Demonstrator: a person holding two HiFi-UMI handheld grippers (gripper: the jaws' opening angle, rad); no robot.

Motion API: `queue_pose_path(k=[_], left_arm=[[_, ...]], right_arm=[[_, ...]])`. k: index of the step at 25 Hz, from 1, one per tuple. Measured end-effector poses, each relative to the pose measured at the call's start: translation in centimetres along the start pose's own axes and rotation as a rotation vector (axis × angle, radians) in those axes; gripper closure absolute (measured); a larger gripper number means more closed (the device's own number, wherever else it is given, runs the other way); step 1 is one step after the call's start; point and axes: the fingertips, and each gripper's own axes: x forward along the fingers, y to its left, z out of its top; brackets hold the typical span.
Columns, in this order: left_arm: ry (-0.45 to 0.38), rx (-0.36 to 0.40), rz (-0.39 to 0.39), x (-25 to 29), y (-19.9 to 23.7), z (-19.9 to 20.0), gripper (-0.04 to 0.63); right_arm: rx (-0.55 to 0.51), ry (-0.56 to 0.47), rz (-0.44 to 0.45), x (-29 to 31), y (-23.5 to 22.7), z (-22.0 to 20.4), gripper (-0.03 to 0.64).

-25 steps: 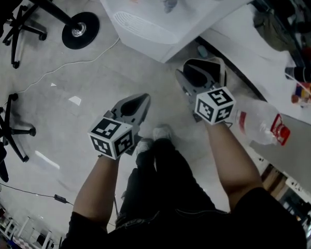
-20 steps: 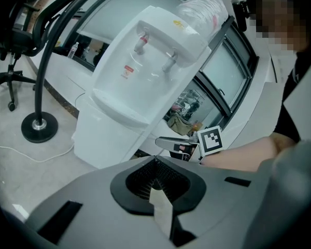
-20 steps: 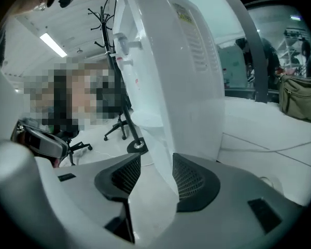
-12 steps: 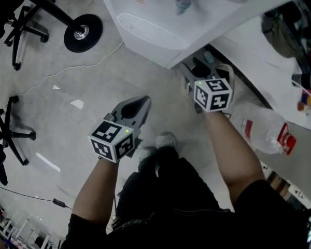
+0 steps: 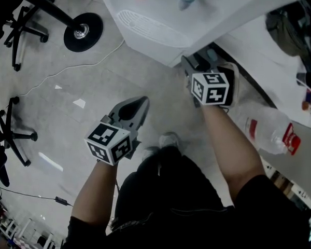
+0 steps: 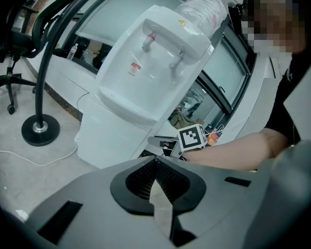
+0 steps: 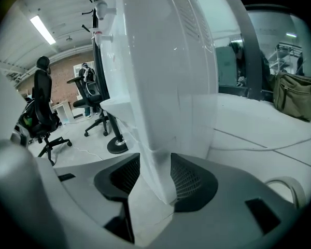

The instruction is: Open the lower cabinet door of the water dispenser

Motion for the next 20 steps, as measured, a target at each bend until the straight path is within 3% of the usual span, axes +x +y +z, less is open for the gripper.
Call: queue_pose_path(k=[4,20], left_arm=[[0.006,0.003,0.007,-0.2,0.2,0.0,0.595],[0.004,-0.022,0.023,-1.6,-0.3,-0.3,0.595]], right_arm=[[-0.015,0.001,-0.023,0.2,-0.4,0.1,0.471],[0.001,-0.010,-0.069,0.2,-0.2,-0.1,0.511]])
